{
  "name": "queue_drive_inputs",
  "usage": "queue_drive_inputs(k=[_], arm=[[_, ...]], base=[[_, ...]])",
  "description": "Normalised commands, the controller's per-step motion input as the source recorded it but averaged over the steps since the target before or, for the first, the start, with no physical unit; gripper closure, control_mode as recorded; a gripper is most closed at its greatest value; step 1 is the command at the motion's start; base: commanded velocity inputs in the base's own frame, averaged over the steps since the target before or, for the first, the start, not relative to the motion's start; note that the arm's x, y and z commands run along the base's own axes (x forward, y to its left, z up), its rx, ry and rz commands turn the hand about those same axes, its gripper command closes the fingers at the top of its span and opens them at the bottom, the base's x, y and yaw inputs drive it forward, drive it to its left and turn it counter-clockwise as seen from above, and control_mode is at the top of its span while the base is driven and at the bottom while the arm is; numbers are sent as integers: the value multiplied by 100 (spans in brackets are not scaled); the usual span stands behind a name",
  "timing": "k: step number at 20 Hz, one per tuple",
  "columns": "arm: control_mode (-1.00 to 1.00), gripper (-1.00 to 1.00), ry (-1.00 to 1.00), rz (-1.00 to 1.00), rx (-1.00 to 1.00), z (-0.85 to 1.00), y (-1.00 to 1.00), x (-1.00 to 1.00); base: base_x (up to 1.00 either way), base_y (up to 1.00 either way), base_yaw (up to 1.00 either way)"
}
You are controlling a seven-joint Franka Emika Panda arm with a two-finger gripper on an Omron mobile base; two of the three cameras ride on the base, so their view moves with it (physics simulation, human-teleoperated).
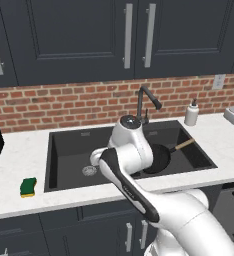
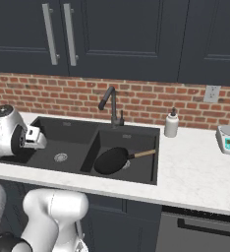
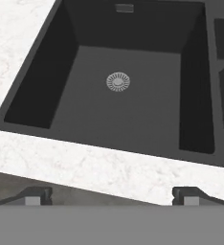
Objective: Pick the pan and sponge and place them into the sink. Then turn on the water.
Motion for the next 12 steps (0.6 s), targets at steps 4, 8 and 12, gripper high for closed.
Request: queue_drive_inputs(k=[4,8,12], arm=[[-100,-100,0,13,0,-23,59,0],[-100,-100,0,11,0,-2,35,1],[-100,-100,1,0,0,0,35,0]], base=[[0,0,0],[0,0,0],[0,0,0]])
